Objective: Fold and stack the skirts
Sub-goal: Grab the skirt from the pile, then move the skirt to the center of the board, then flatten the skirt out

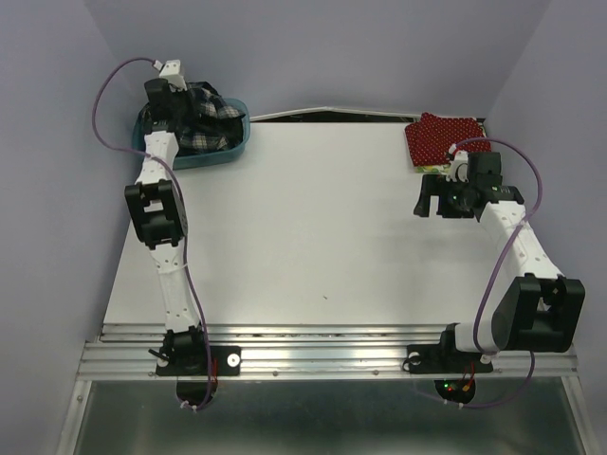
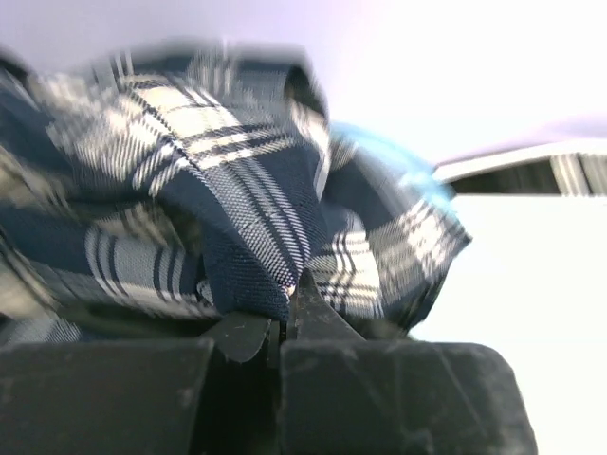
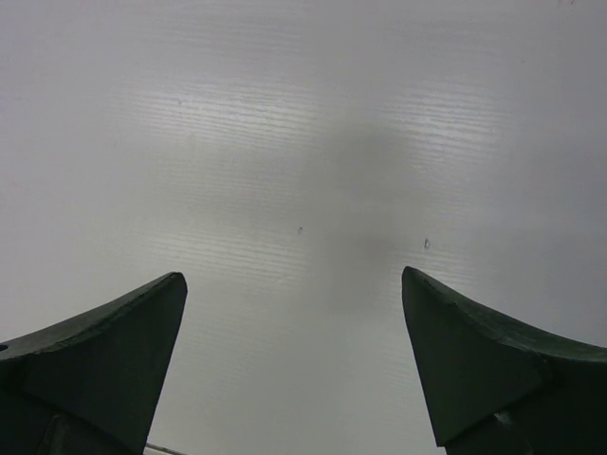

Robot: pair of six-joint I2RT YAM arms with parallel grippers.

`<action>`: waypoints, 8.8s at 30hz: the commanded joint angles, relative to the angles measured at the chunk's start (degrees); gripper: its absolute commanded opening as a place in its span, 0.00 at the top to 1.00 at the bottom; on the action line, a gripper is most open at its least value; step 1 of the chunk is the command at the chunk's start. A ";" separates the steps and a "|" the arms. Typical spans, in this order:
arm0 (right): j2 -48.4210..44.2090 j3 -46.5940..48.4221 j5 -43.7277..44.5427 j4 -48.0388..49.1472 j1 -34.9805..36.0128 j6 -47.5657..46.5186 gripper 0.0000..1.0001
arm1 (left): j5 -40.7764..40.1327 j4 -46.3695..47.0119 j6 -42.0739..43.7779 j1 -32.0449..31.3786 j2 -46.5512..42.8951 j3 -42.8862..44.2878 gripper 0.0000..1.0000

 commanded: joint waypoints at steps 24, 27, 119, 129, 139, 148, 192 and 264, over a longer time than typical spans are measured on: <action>-7.61 1.16 -4.14 1.73 -0.30 0.29 0.00 | 10.94 40.42 -5.25 -1.61 -36.79 9.38 1.00; -8.05 0.81 -5.02 2.17 -0.30 0.55 0.00 | 12.43 40.42 -5.78 -4.42 -40.92 5.52 1.00; 13.13 24.01 -15.92 -2.23 21.32 -2.00 0.02 | 36.16 -49.67 69.01 -6.01 -52.09 -59.53 0.12; 11.81 23.31 -14.87 -2.23 21.32 -2.35 0.01 | 32.83 -43.95 68.21 -6.71 -53.94 -61.03 0.15; 10.49 22.61 -12.84 -2.40 21.32 -3.05 0.00 | 31.07 -45.54 70.68 -13.83 -54.64 -64.01 0.35; 8.03 21.03 -9.86 -2.66 21.32 -4.45 0.00 | 34.93 -45.46 59.05 -19.62 -56.83 -55.34 1.00; 2.39 28.04 -36.05 -13.83 12.53 -42.87 0.05 | 33.44 -20.84 20.93 -44.24 -34.87 -19.37 1.00; -7.71 35.44 -23.74 -1.96 21.94 -49.11 0.99 | 46.36 -0.90 29.67 -17.35 -37.95 -51.62 0.22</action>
